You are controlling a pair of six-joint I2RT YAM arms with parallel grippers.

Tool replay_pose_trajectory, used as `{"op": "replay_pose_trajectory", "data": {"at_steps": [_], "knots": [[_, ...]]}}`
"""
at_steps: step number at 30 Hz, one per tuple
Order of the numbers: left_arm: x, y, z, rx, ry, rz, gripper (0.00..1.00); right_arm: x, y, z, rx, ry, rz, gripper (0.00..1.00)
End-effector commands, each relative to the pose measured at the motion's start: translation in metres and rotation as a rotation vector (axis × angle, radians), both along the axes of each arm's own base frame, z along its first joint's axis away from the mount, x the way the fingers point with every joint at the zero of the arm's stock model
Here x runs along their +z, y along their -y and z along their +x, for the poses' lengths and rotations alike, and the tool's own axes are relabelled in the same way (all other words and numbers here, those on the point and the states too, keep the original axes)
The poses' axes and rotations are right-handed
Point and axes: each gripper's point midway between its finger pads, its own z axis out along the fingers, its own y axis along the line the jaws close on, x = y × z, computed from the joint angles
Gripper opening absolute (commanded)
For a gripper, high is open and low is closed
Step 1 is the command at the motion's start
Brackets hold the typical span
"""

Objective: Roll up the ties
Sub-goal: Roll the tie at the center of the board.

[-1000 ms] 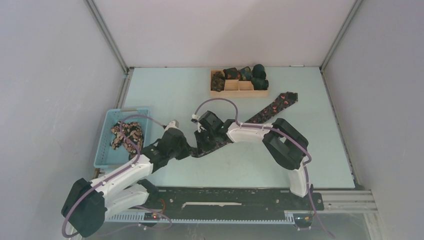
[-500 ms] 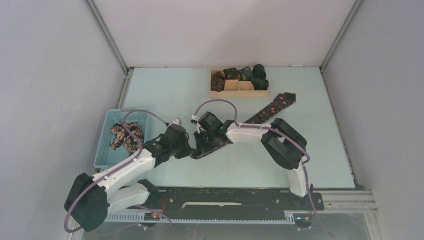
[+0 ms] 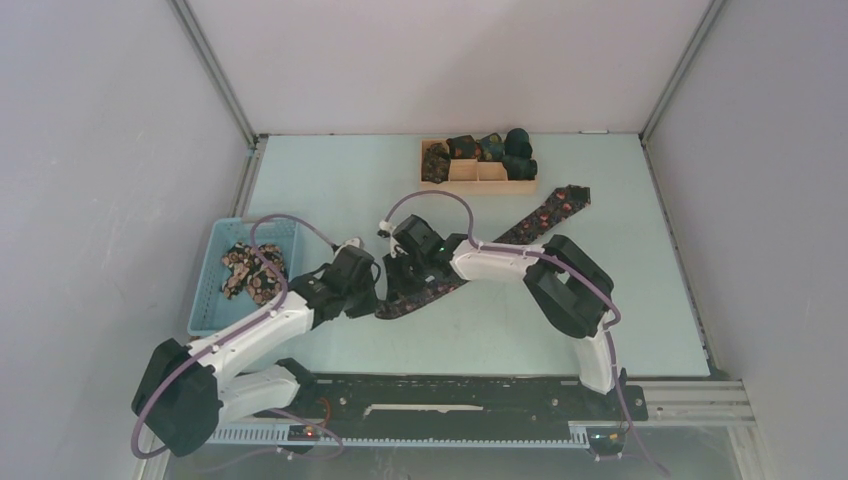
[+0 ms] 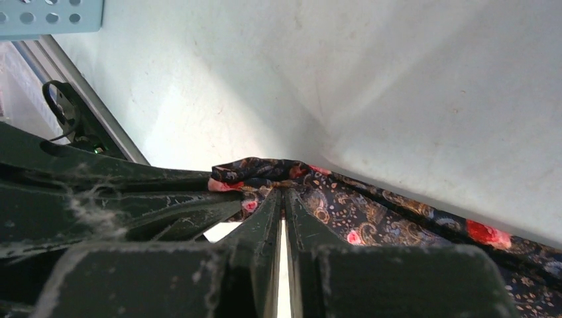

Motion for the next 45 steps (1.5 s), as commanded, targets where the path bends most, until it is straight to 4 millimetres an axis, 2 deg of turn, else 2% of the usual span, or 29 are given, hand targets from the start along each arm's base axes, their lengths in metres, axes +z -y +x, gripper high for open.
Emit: {"op": "replay_pose_trajectory", "data": {"at_steps": [1,10,21,28,36,45], "knots": [[0.012,0.000,0.010,-0.010,0.029,0.018,0.00,0.007,-0.017,0.002,0.009,0.009,0.040,0.08],[0.018,0.003,0.014,-0.012,0.028,0.021,0.00,-0.004,-0.026,-0.012,0.035,-0.022,0.045,0.08],[0.018,0.009,0.018,-0.040,-0.002,0.038,0.00,-0.001,-0.036,-0.020,0.054,-0.043,0.080,0.08],[0.008,0.016,0.019,-0.057,-0.037,0.038,0.00,-0.003,-0.032,-0.019,0.054,-0.048,0.067,0.07],[0.001,0.021,0.024,-0.067,-0.057,0.050,0.00,-0.007,-0.018,-0.011,0.045,-0.049,0.047,0.06],[-0.009,0.025,0.025,-0.081,-0.089,0.068,0.00,0.002,-0.001,0.004,0.028,-0.009,0.026,0.07]]}}
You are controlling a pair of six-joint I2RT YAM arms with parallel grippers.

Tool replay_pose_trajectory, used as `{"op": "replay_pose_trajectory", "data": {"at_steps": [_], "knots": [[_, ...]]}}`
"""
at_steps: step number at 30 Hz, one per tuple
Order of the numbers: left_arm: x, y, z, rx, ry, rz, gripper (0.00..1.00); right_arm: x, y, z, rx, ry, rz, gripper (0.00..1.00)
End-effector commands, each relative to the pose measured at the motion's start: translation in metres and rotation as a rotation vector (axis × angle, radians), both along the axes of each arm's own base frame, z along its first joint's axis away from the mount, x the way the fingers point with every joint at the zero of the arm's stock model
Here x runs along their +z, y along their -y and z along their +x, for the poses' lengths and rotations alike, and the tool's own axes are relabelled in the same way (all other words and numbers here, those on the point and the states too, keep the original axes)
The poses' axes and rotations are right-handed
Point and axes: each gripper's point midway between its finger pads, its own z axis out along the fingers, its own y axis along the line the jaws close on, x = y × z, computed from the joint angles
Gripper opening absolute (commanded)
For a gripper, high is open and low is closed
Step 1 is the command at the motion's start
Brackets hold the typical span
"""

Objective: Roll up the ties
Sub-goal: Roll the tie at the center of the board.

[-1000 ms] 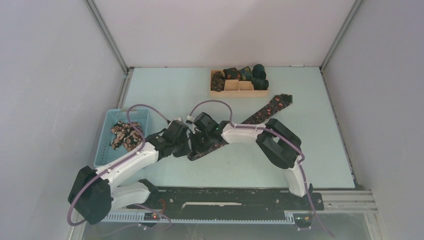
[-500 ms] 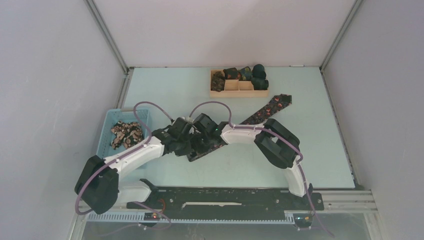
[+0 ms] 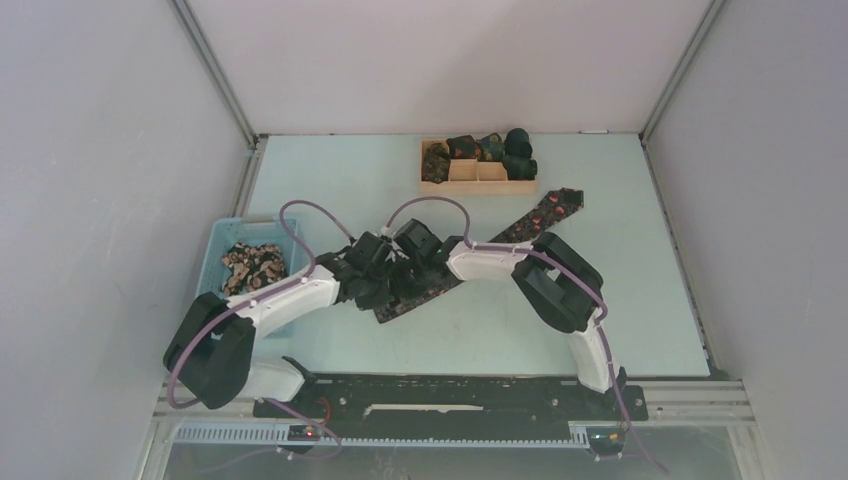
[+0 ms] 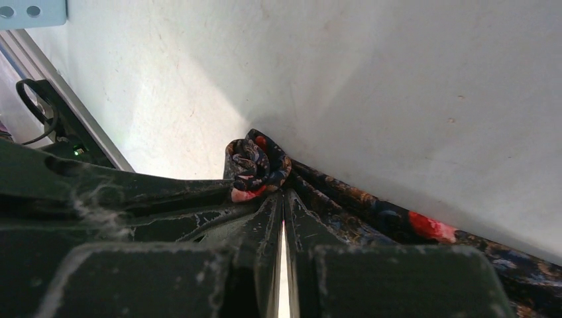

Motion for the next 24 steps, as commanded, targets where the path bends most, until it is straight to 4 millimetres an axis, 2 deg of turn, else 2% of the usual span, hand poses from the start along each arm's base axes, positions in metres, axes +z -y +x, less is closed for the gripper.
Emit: {"op": "replay_pose_trajectory", "data": {"at_steps": [1,12,18,24], "knots": [[0.008,0.011,0.012,-0.029,0.031,-0.019,0.00,0.027,0.004,0.009,0.014,0.056,0.036,0.07],[-0.002,0.021,0.015,-0.046,0.007,-0.020,0.01,0.036,0.033,0.021,-0.041,0.111,0.003,0.07],[-0.004,0.027,0.016,-0.052,0.008,-0.043,0.23,0.035,0.043,0.021,-0.057,0.112,-0.004,0.06],[0.001,0.038,0.015,-0.082,0.049,-0.098,0.45,0.041,0.044,0.021,-0.065,0.119,0.001,0.07]]}}
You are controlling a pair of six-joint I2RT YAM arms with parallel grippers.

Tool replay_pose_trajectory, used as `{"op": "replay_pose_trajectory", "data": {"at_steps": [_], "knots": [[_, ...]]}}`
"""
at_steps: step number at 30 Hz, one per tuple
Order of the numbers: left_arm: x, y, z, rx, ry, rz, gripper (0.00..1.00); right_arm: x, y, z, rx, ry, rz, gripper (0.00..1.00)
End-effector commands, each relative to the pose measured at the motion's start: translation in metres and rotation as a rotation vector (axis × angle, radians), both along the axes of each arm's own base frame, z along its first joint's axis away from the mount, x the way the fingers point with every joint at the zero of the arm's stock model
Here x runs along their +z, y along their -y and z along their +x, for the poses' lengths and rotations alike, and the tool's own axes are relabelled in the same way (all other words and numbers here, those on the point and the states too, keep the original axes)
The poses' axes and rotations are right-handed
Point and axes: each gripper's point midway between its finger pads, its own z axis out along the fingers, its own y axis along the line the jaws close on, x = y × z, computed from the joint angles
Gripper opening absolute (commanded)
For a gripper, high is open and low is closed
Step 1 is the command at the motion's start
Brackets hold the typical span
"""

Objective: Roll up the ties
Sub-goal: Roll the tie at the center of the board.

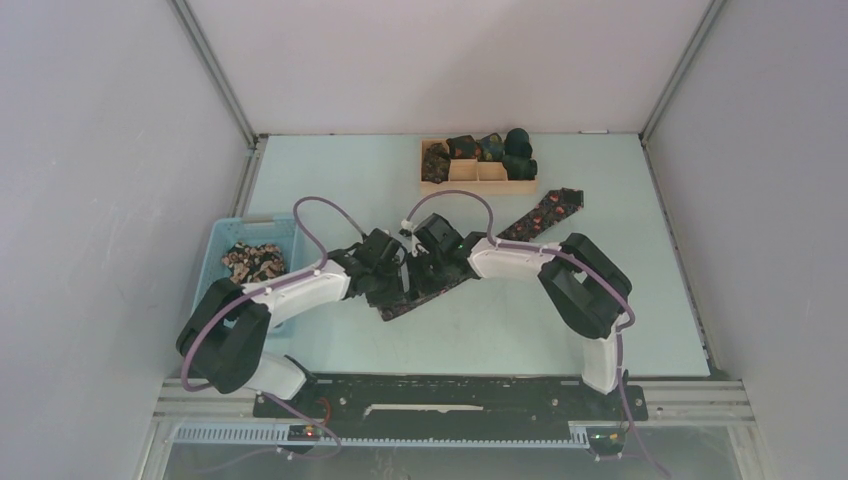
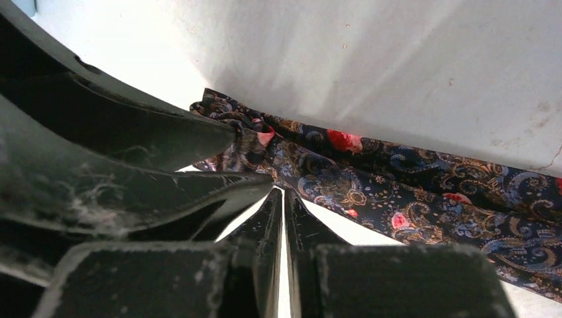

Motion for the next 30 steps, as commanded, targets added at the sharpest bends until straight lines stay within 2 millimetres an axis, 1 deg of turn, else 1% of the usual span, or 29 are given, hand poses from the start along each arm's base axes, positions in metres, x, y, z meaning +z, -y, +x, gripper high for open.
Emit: {"op": "replay_pose_trajectory", "data": {"at_steps": [1,3,8,16,18,22,30], "knots": [[0.010,0.016,0.005,-0.038,0.062,-0.073,0.46,0.030,-0.004,0.008,-0.006,0.067,0.053,0.07],[0.009,0.016,0.004,-0.038,0.071,-0.082,0.48,0.033,-0.005,0.008,-0.007,0.069,0.061,0.08],[0.008,0.016,0.002,-0.022,0.097,-0.113,0.47,0.040,-0.009,0.009,-0.016,0.064,0.088,0.08],[0.021,0.017,0.005,0.002,0.224,-0.217,0.50,0.045,-0.017,0.005,-0.010,0.035,0.135,0.10],[0.024,0.017,0.004,-0.017,0.251,-0.235,0.48,0.045,-0.019,0.004,-0.007,0.029,0.141,0.10],[0.024,0.011,0.002,-0.017,0.286,-0.232,0.46,0.046,-0.022,0.003,-0.006,0.022,0.153,0.13],[0.029,0.007,0.001,0.007,0.343,-0.268,0.37,0.047,-0.026,-0.001,0.002,0.017,0.165,0.18]]}}
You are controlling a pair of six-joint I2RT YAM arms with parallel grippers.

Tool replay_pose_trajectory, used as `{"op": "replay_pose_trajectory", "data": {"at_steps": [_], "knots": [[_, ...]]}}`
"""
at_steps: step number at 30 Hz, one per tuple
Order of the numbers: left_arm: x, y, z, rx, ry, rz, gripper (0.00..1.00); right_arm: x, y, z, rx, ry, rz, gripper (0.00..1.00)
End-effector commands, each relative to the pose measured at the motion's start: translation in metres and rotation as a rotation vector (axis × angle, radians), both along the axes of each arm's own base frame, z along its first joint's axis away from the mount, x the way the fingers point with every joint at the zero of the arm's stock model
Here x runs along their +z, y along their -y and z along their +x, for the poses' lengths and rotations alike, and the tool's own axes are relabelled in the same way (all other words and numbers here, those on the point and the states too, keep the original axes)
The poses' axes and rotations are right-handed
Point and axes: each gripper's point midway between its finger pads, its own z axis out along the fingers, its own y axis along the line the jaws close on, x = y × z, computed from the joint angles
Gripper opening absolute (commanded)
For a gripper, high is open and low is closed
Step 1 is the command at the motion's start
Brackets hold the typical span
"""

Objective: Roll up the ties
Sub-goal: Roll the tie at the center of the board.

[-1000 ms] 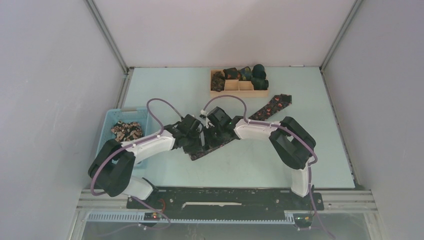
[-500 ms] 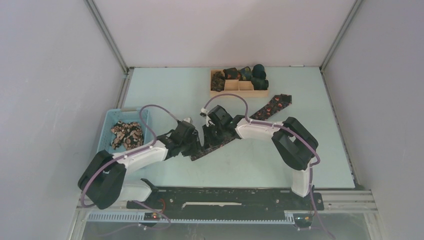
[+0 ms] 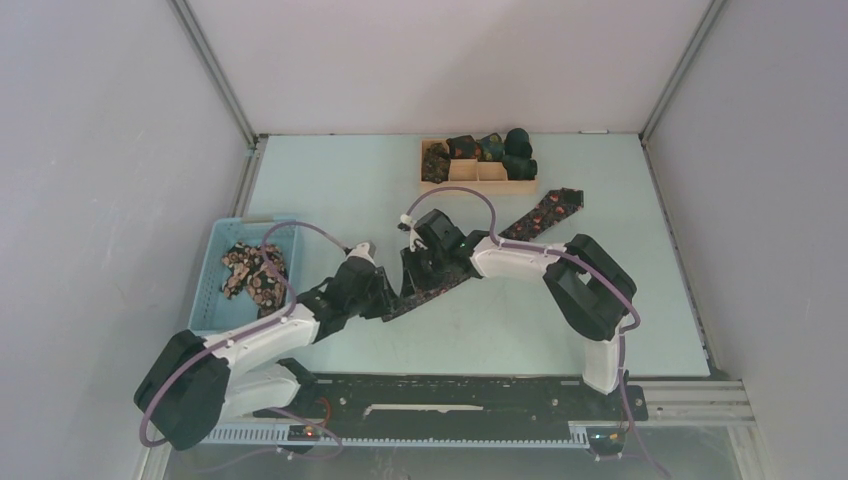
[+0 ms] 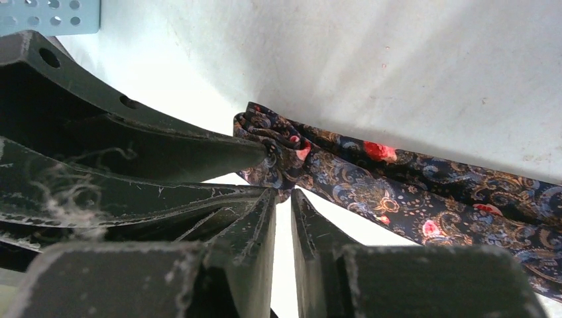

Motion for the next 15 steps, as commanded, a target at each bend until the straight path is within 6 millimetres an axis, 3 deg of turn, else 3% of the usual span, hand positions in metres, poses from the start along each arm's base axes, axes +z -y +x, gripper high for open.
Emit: {"op": "replay_pose_trajectory", "data": {"at_steps": [1,11,15], "knots": [[0.020,0.007,0.011,0.011,0.095,-0.062,0.36,0.026,-0.014,0.000,0.013,0.032,0.082,0.19],[0.025,0.004,0.007,0.010,0.131,-0.092,0.18,0.013,-0.022,-0.002,0.013,0.009,0.086,0.21],[0.028,0.006,0.006,0.002,0.138,-0.106,0.16,0.006,-0.022,-0.002,0.012,0.001,0.078,0.21]]}}
